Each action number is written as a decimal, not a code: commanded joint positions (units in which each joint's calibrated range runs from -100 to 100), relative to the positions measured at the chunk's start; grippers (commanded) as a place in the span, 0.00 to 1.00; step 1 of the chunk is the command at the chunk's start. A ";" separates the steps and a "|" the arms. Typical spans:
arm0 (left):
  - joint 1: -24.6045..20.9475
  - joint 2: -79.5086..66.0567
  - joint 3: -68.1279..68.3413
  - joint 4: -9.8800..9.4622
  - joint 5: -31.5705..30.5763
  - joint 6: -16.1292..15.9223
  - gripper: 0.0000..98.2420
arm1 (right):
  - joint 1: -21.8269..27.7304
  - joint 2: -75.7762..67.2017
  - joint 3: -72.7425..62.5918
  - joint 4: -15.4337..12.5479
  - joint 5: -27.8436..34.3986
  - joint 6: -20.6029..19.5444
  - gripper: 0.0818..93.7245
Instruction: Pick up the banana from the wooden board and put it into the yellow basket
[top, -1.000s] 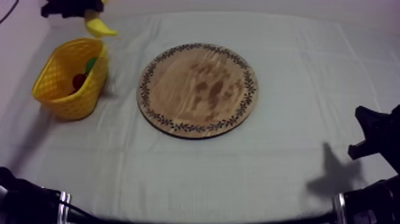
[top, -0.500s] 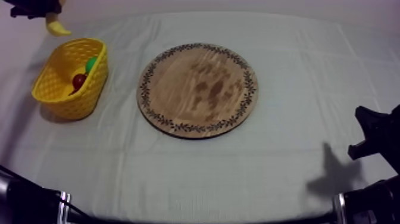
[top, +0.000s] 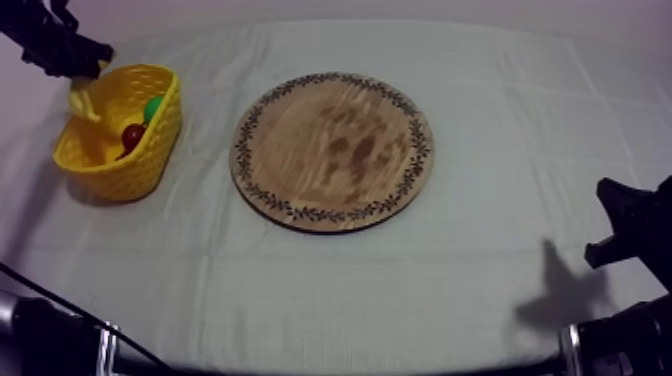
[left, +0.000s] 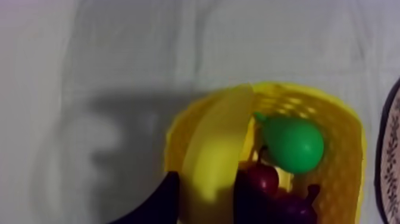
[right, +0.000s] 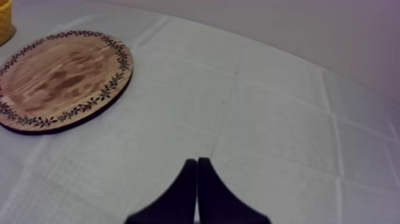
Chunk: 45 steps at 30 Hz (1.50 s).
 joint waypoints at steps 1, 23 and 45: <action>0.03 0.36 1.28 0.03 0.63 -0.28 0.29 | 0.00 0.00 -0.03 0.02 0.00 0.00 0.00; 0.78 1.33 2.57 -0.79 -1.11 6.55 0.78 | 0.00 0.00 -0.03 0.02 0.00 0.00 0.00; -0.88 -11.53 1.35 -1.00 -12.82 9.07 0.17 | 0.00 0.00 -0.03 0.02 0.00 0.00 0.00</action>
